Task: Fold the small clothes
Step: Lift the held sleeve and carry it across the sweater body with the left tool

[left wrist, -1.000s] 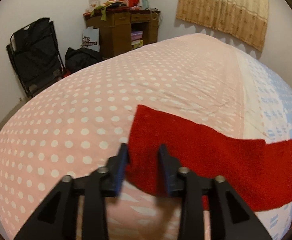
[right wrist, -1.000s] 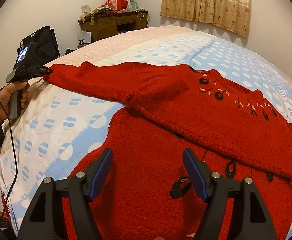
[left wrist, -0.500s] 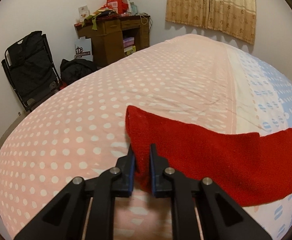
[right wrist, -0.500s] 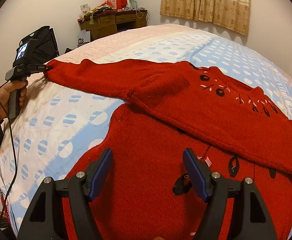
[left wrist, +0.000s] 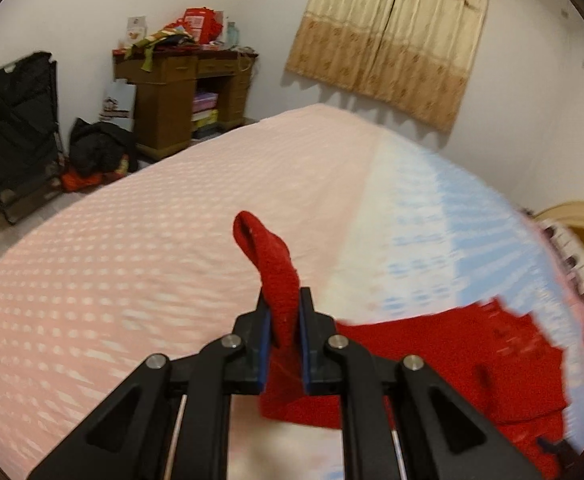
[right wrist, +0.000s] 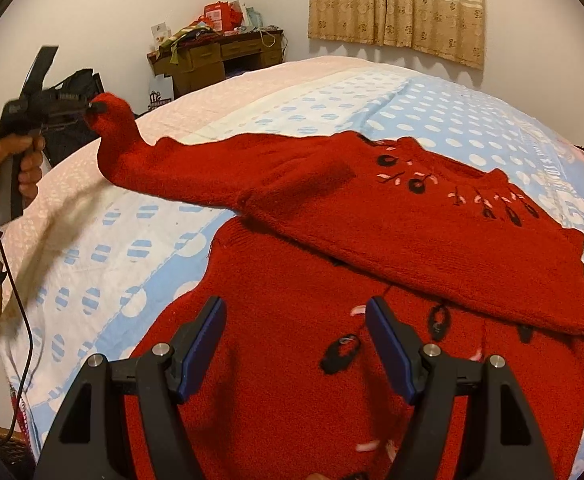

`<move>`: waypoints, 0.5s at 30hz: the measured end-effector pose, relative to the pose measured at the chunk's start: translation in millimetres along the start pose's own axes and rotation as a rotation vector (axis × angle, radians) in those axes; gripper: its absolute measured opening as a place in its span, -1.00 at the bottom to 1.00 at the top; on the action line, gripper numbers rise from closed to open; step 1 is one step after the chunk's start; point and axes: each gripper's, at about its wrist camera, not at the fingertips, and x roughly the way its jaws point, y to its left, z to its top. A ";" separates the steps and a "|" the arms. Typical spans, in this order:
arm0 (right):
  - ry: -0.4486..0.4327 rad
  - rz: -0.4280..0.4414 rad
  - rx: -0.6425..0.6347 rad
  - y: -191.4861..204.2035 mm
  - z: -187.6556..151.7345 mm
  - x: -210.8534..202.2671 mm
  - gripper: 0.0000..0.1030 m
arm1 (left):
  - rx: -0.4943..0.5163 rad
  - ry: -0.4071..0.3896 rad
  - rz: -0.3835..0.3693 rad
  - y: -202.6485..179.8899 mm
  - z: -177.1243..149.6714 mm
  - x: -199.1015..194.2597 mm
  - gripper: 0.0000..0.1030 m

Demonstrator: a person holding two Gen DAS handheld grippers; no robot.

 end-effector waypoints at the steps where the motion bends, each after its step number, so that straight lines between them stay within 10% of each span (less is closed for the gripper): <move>1: -0.002 0.000 0.004 -2.1 -0.7 -3.5 0.42 | -0.008 -0.006 -0.030 -10.1 2.9 -4.4 -0.77; 15: -0.075 -0.071 0.087 -63.4 -22.5 -78.2 0.42 | 0.097 -0.048 -0.325 -166.3 9.6 -37.7 -0.77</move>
